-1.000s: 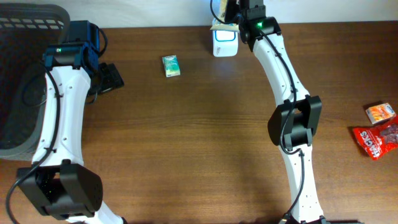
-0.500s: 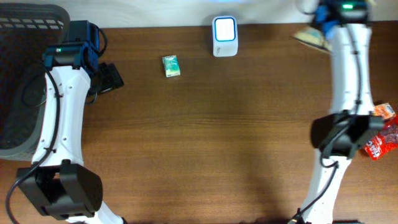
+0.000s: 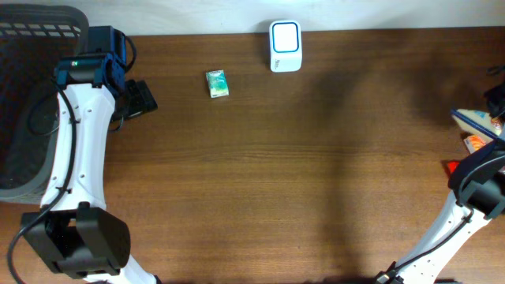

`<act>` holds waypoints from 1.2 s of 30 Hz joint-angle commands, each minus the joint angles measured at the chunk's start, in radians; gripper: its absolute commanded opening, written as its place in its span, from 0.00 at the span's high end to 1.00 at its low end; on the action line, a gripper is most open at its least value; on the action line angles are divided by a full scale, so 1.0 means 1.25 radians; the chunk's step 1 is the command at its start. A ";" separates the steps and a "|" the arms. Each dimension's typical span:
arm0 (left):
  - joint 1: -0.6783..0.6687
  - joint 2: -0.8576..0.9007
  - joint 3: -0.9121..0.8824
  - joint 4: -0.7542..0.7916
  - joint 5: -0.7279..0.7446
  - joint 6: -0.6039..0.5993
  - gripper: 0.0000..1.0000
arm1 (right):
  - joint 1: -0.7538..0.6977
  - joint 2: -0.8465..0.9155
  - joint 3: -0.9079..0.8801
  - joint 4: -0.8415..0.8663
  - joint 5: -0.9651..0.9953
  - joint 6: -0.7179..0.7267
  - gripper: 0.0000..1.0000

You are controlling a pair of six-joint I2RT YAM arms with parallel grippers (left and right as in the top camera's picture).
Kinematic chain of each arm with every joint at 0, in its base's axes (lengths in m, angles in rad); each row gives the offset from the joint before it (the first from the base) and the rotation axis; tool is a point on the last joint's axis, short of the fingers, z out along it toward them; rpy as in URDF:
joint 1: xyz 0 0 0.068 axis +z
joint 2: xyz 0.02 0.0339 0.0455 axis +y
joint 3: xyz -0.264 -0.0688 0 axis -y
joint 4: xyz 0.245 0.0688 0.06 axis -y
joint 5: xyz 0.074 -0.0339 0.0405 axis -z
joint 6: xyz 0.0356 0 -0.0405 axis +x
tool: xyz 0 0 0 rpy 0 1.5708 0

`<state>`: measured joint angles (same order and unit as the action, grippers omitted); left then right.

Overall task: Scan the item barcode
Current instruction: 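Carry the cream bag right and drop it on the red bag, then reach the left gripper over the green Kleenex pack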

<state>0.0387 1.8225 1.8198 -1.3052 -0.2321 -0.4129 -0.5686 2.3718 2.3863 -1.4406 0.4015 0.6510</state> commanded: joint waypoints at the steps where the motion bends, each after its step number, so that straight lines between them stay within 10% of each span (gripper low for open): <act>1: 0.001 -0.001 0.011 -0.001 0.006 -0.010 0.01 | 0.000 0.003 -0.017 0.019 -0.011 -0.027 0.19; 3: 0.001 -0.001 0.011 -0.001 0.005 -0.010 0.01 | 0.000 0.003 -0.009 0.022 -0.026 -0.078 0.01; 36: 0.001 -0.001 0.011 0.019 0.025 -0.011 0.01 | 0.031 -0.268 0.094 -0.206 -0.384 -0.174 0.02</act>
<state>0.0387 1.8225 1.8198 -1.2751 -0.2317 -0.4133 -0.5358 2.0335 2.5011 -1.6928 -0.0639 0.4442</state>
